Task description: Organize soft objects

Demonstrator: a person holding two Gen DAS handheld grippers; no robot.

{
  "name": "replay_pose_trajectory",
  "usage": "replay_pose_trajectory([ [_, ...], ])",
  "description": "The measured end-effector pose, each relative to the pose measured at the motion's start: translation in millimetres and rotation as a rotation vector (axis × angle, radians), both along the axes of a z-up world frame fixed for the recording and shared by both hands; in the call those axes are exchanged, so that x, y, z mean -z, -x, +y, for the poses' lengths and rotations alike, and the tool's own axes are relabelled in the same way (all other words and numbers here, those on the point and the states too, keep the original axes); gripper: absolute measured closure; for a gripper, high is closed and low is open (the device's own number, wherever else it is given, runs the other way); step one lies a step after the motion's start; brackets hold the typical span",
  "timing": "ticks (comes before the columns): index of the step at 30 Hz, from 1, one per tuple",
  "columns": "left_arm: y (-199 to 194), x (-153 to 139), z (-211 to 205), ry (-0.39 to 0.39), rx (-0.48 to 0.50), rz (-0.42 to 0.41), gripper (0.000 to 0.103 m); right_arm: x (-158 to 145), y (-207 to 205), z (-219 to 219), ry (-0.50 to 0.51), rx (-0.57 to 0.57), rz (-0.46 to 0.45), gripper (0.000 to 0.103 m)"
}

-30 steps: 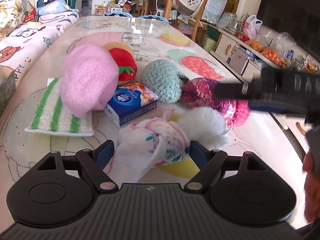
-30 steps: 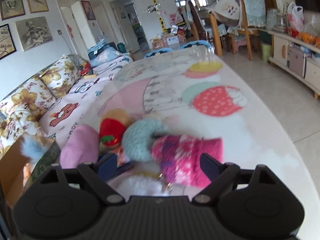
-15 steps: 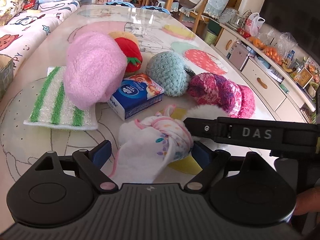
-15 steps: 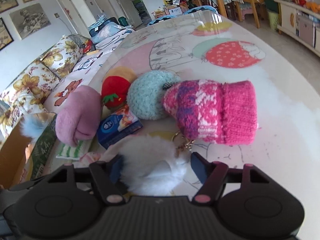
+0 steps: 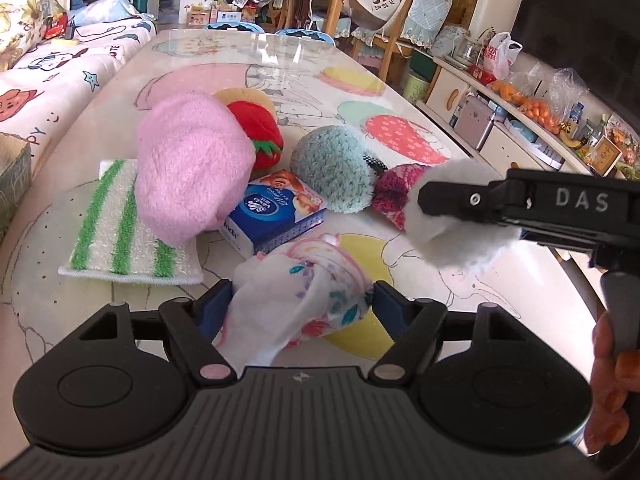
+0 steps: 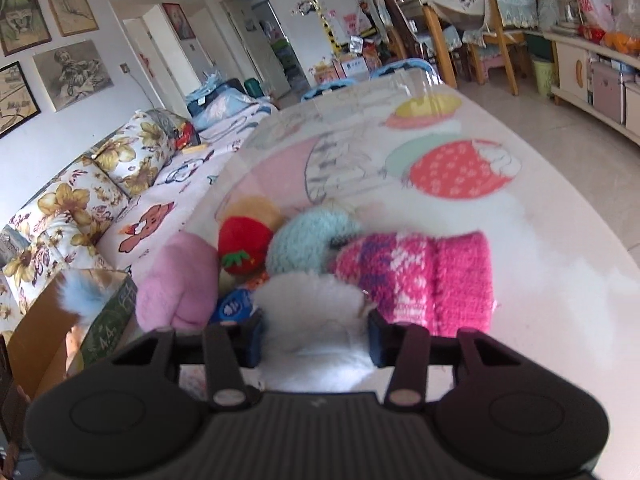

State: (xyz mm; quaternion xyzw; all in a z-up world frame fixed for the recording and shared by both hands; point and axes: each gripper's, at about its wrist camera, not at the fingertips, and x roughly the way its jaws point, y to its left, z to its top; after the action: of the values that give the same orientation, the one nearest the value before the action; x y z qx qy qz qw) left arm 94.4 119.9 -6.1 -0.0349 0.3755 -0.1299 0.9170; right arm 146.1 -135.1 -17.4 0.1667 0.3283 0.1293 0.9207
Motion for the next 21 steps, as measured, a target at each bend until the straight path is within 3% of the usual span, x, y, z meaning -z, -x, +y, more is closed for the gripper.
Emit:
replay_pose_trajectory([
  [13, 7.1, -23.6, 12.5, 0.06, -0.067, -0.129, 0.013, -32.1, 3.1, -0.1, -0.086, -0.006, -0.094, 0.056],
  [21, 16.1, -45.9, 36.0, 0.094, -0.255, -0.243, 0.012, -54.2, 0.4, -2.1, -0.253, -0.045, -0.142, 0.056],
])
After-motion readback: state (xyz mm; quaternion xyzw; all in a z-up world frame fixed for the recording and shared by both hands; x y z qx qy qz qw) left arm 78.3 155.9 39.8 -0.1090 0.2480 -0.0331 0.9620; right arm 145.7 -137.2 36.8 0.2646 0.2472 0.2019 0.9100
